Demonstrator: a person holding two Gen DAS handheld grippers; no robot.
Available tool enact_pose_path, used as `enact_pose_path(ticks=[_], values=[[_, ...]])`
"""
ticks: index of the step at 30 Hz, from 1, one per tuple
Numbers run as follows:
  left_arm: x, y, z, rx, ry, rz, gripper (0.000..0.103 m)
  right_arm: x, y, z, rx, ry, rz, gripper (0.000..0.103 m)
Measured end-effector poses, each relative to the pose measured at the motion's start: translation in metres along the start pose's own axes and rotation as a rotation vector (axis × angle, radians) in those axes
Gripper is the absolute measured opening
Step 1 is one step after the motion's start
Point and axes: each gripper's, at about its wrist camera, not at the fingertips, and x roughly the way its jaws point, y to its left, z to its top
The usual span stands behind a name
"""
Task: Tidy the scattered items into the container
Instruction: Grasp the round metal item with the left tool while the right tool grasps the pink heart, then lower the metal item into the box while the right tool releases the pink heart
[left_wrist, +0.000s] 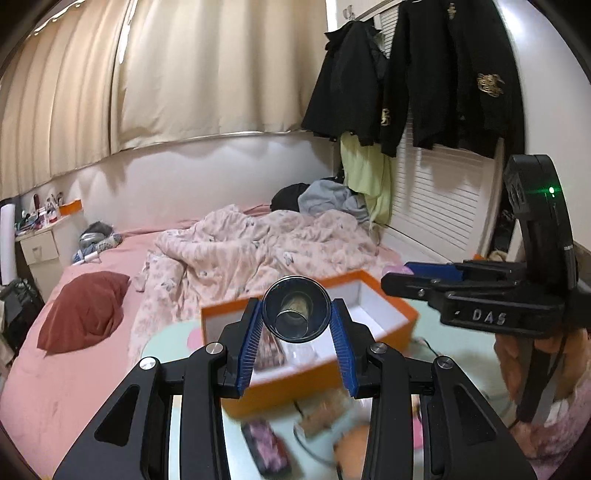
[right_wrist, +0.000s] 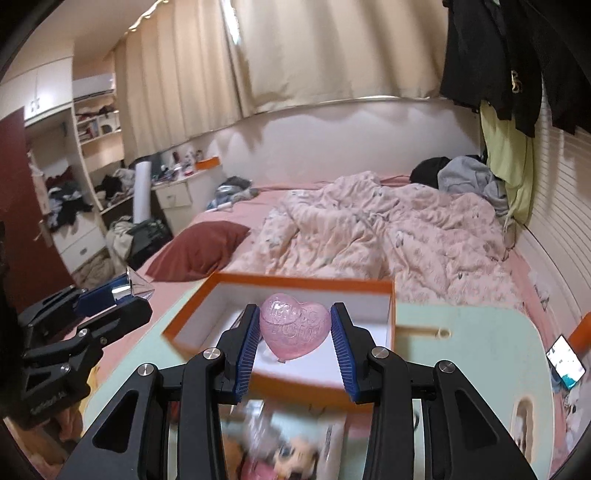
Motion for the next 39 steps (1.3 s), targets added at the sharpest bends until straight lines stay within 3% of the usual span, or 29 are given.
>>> enact_pose_path(ticks=[6,14,27,32,39], values=[[0.051,0.022,0.006,-0.066,0.025,0.052,0.039,0.049,-0.016,0.006,0.054,0.054,-0.028,0.038],[0.094,0.029,-0.016,-0.095,0.136,0.039,0.039,0.073,-0.028,0.001,0.100,0.102,-0.032,0.038],[0.106,0.039,-0.028,-0.158,0.216,0.021,0.039,0.083,-0.038,-0.002,0.135,0.127,-0.025,0.038],[0.102,0.047,-0.028,-0.188,0.204,0.051,0.039,0.087,-0.045,-0.006,0.186,0.149,0.011,0.038],[0.087,0.058,-0.026,-0.219,0.177,0.057,0.040,0.075,-0.048,-0.002,0.210,0.089,0.020,0.038]])
